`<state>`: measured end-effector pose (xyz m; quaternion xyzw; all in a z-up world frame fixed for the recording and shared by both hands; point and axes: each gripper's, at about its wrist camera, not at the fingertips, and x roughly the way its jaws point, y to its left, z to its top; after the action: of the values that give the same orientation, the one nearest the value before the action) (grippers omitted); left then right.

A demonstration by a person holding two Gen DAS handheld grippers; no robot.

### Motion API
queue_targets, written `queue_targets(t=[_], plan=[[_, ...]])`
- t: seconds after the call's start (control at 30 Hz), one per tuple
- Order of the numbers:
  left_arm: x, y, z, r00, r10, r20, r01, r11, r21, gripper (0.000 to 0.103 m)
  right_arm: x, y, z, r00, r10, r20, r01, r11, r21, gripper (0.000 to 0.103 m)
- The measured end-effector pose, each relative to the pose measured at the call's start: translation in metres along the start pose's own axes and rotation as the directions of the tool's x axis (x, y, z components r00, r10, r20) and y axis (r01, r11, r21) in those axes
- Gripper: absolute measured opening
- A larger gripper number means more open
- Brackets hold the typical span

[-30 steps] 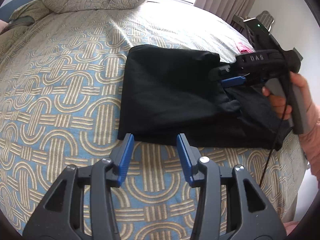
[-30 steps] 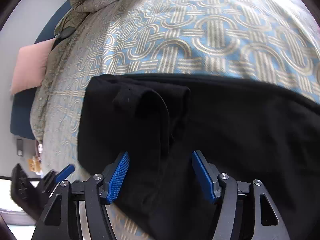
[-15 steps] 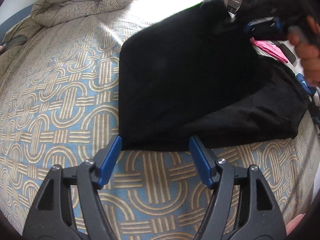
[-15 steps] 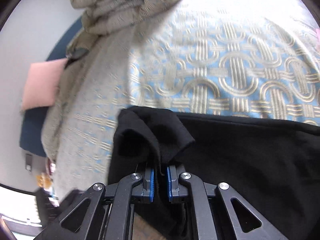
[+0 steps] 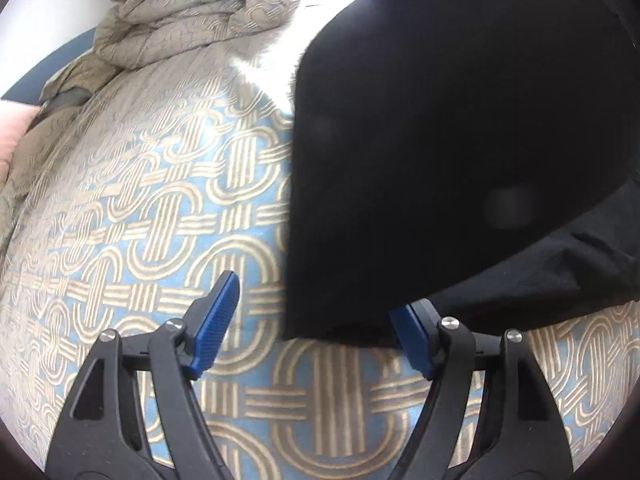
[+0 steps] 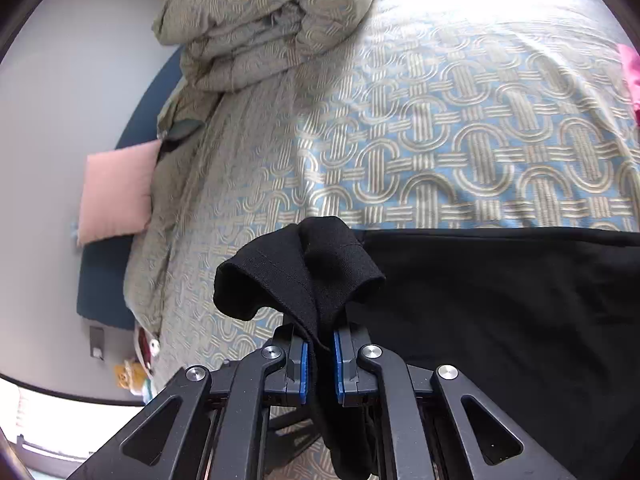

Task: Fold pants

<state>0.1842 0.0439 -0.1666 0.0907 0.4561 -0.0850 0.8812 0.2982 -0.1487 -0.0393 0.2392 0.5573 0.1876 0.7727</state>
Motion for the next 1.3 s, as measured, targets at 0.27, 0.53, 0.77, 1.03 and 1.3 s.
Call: queue_targets(t=[0.27,0.53,0.77,1.03,1.3], plan=[[0.0,0.008,-0.004,1.0,-0.027,0.002,0.027,0.999,-0.036,0.075,-0.044,-0.07,-0.011,0.996,-0.071,0.045,0.066,0.992,0.112,0.008],[0.0,-0.014,-0.006,1.0,0.005,-0.014,-0.005,0.999,0.053,0.075,-0.014,-0.154,-0.024,0.989,-0.143,-0.04,0.148,0.954,0.26,0.008],[-0.003,-0.011,-0.003,1.0,-0.014,-0.021,0.015,0.999,0.032,0.075,-0.008,-0.155,-0.02,0.985,-0.164,-0.044,0.17,0.956,0.238,0.009],[-0.007,-0.012,-0.004,1.0,-0.004,-0.026,0.005,0.999,0.045,0.075,-0.011,-0.161,-0.022,0.955,-0.298,-0.014,0.295,0.936,0.194,0.03],[-0.027,-0.012,-0.004,0.999,-0.054,0.006,0.054,0.998,0.029,0.075,-0.045,-0.155,-0.031,0.931,-0.354,0.09,0.337,0.928,0.162,0.033]])
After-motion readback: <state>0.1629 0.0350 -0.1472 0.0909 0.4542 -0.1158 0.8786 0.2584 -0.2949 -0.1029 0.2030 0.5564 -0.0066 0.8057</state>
